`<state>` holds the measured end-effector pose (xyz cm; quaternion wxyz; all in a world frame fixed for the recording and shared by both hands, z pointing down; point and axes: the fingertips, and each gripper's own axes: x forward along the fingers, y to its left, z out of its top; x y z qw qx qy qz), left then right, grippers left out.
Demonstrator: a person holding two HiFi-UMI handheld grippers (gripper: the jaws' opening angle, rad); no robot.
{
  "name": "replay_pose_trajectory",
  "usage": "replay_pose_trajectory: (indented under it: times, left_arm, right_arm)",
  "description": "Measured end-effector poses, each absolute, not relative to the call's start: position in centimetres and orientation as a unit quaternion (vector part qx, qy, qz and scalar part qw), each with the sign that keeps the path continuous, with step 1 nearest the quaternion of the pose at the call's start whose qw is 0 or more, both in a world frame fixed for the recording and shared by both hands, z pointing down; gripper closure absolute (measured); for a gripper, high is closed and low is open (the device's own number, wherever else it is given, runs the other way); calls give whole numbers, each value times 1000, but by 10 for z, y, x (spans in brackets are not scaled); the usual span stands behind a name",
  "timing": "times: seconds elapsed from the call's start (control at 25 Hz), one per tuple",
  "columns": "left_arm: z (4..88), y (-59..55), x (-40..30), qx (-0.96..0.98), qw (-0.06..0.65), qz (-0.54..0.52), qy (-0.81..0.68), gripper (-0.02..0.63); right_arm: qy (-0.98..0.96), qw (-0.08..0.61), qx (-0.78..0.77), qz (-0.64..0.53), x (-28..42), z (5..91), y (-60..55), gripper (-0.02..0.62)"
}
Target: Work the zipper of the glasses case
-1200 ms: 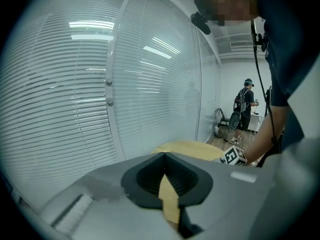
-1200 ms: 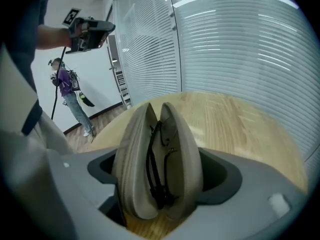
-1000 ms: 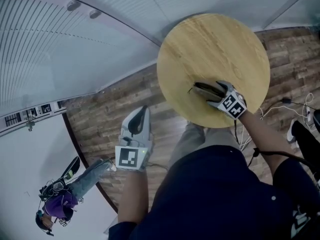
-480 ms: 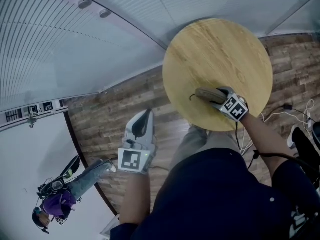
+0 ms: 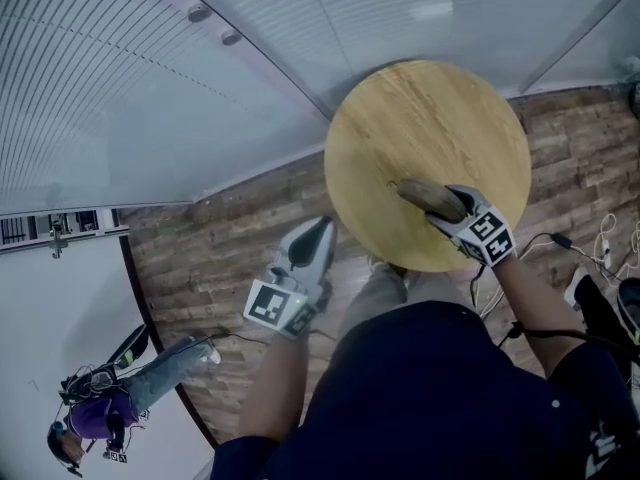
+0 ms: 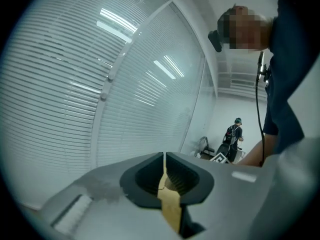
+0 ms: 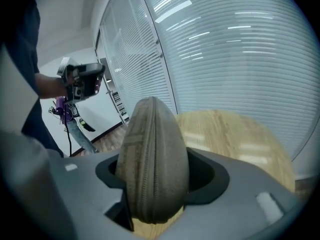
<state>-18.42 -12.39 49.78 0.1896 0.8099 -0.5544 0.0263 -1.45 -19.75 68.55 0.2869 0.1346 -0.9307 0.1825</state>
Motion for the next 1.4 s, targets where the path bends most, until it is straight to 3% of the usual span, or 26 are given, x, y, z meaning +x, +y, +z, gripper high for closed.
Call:
replay_pose_trajectory:
  times: [0.16, 0.32, 0.56, 1.2, 1.4]
  left_arm:
    - [494, -135, -157, 845, 227, -25, -483, 537]
    - [495, -144, -127, 871, 256, -33, -418, 434]
    - [471, -156, -83, 900, 259, -43, -349, 373]
    - [384, -161, -24, 939, 222, -119, -234, 285]
    - [368, -157, -20, 943, 199, -125, -236, 287]
  right_arm:
    - [-944, 233, 158, 174, -10, 621, -209, 296]
    - [-960, 166, 169, 152, -11, 551, -216, 296]
    - [-972, 97, 149, 152, -10, 477, -198, 295]
    - [-985, -30, 29, 167, -24, 402, -167, 295]
    - [-984, -55, -20, 170, -31, 389, -150, 295]
